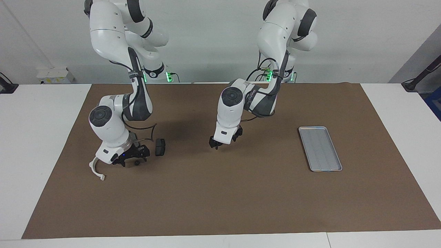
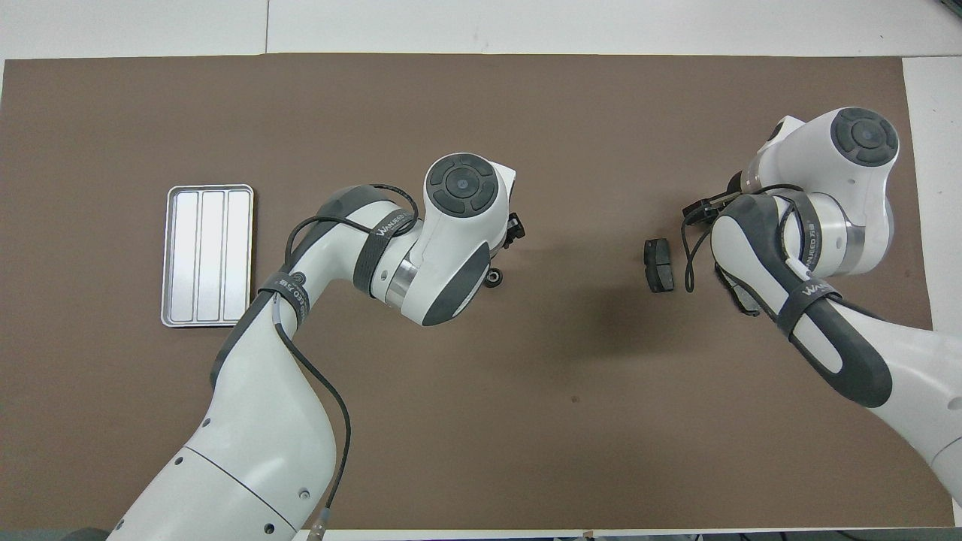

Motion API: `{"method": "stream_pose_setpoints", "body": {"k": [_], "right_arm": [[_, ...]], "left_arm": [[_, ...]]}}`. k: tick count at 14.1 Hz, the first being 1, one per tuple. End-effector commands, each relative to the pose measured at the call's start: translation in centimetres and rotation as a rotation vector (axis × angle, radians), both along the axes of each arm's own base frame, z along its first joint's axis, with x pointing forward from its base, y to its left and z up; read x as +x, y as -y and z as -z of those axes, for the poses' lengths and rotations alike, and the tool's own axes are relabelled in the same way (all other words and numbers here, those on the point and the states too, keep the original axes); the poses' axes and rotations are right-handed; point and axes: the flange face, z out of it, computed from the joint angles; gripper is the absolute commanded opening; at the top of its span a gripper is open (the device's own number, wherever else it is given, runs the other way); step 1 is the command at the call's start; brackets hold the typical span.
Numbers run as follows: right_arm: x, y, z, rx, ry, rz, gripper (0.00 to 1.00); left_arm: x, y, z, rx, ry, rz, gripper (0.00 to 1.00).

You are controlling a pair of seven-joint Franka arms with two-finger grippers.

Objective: Pick bearing gear from pile to tray

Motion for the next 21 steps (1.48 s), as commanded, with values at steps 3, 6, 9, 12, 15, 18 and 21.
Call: {"method": "stream_pose_setpoints", "body": {"k": [3,6,9,12,15,18,21], "right_arm": [[0.0,-0.2,0.9,0.010,0.012,0.001,0.98],[0.1,-0.2,1.4,0.011,0.014,0.007,0.97],[-0.1,-0.7,1.4,0.010,-0.007,0.034,0.76],[-0.4,-0.9,1.1,0.008,-0.036,0.032,0.35],[0.1,-0.9,-1.0,0.004,-0.049,0.031,0.00],[1.3,-0.7,-4.7,-0.003,-0.040,0.034,0.00],[2.6,-0.5,-8.2,-0.006,0.014,0.035,0.00]], "left_arm": [[-1.9,0.7,2.4,0.009,0.003,0.008,0.99],[-2.3,1.6,2.6,-0.013,0.028,-0.014,0.97],[-2.5,1.7,2.9,-0.020,0.036,-0.017,0.91],[-2.8,1.9,3.2,-0.014,0.032,-0.011,0.90],[-3.1,1.7,3.8,-0.013,0.032,-0.012,0.84],[-3.1,1.7,3.8,-0.013,0.032,-0.012,0.68],[-3.0,1.6,3.8,-0.005,0.031,-0.009,0.41]]}}
